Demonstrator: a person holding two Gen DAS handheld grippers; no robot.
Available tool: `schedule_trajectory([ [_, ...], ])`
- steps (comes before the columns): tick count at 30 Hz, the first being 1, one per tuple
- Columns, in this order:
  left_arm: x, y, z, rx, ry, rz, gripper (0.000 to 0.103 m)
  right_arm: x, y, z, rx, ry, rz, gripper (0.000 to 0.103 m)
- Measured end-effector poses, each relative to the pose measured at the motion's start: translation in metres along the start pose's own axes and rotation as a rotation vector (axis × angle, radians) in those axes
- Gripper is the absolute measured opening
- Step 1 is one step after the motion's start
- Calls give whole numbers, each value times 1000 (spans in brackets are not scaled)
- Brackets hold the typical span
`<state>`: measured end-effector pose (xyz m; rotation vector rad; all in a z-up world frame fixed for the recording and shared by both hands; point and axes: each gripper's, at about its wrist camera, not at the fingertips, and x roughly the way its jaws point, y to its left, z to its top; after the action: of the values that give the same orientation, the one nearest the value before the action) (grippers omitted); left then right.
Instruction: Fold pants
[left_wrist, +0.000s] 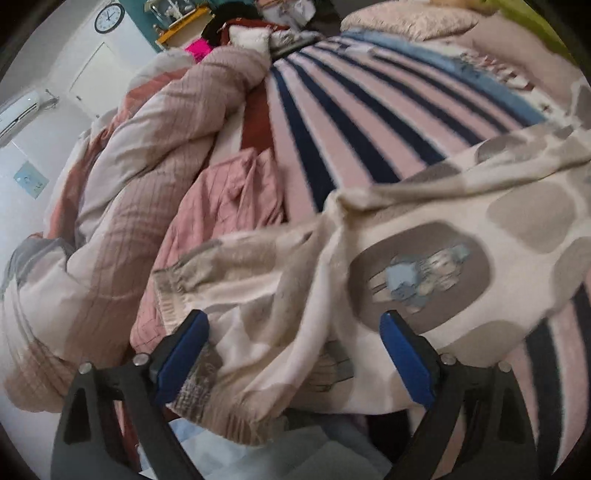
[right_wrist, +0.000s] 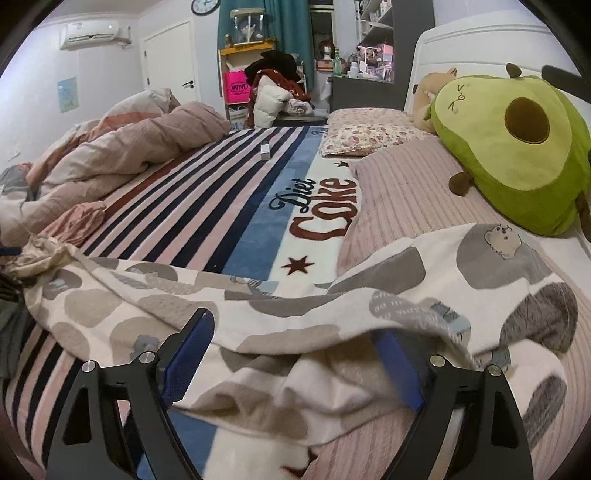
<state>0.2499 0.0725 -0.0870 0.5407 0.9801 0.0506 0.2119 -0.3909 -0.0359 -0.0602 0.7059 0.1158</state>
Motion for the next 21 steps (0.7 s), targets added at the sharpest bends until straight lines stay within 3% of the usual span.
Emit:
schedule_trajectory([
  [1, 2, 2, -2, 3, 5, 16, 63, -3, 2, -2, 4, 1, 7, 84],
  [2, 3, 6, -2, 5, 9, 30, 50, -5, 3, -3, 5, 2, 11, 84],
  [3, 2, 10, -1, -3, 9, 34, 26, -7, 4, -4, 6, 3, 15, 84],
  [4, 2, 17, 1, -22, 2, 27, 12, -9, 7, -5, 5, 3, 18, 84],
  [7, -3, 40, 11, -104, -39, 4, 4, -13, 12, -6, 5, -10, 15, 84],
  [12, 10, 67, 36, -125, -72, 135, 6, -7, 20, 0, 2, -5, 31, 84],
  [14, 22, 78, 46, -139, -62, 220, 28, -1, 23, 4, -8, 2, 23, 84],
  [15, 25, 83, 49, -151, -63, 252, 63, 2, 24, 5, -10, 5, 22, 84],
  [16, 25, 88, 50, -167, -78, 279, 79, 4, 24, 6, -10, 8, 25, 84],
  [19, 18, 101, 55, -211, -124, 271, 79, 10, 28, 5, -20, 22, 38, 84],
  [21, 2, 101, 54, -245, -163, 210, 79, 13, 31, 2, -34, 31, 48, 84],
])
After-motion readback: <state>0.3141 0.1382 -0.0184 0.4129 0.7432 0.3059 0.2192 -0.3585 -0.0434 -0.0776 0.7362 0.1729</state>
